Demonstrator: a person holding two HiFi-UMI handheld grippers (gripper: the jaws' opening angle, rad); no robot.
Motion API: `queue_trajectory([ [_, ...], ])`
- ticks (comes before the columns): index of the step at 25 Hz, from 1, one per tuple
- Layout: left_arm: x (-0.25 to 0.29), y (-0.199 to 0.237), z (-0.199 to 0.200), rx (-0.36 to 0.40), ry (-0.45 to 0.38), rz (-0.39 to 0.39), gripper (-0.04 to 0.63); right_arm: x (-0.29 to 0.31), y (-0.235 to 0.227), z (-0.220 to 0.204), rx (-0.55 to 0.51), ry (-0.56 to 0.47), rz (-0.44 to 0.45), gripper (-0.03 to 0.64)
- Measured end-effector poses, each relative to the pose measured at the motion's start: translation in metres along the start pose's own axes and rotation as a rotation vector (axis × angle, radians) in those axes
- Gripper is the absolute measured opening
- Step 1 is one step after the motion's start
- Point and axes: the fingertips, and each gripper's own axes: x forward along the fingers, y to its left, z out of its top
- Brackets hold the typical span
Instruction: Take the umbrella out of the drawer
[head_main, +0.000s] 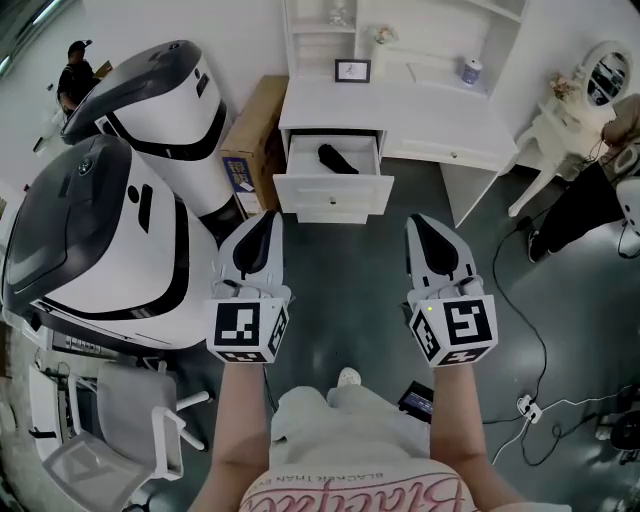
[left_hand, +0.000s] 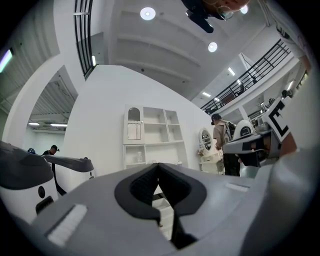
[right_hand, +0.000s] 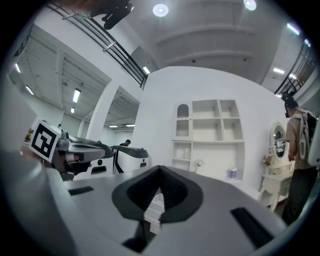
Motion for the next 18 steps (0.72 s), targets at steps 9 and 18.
queue_trajectory([
  [9, 0.029, 0.018, -0.015, -0.015, 0.026, 0.030, 0.009, 0.038, -0.017, -0.012, 0.010, 0.036, 0.023, 0.006],
  [18, 0.095, 0.072, -0.038, -0.033, 0.037, 0.030, 0.009, 0.118, -0.027, -0.019, -0.032, 0.067, 0.028, 0.006],
])
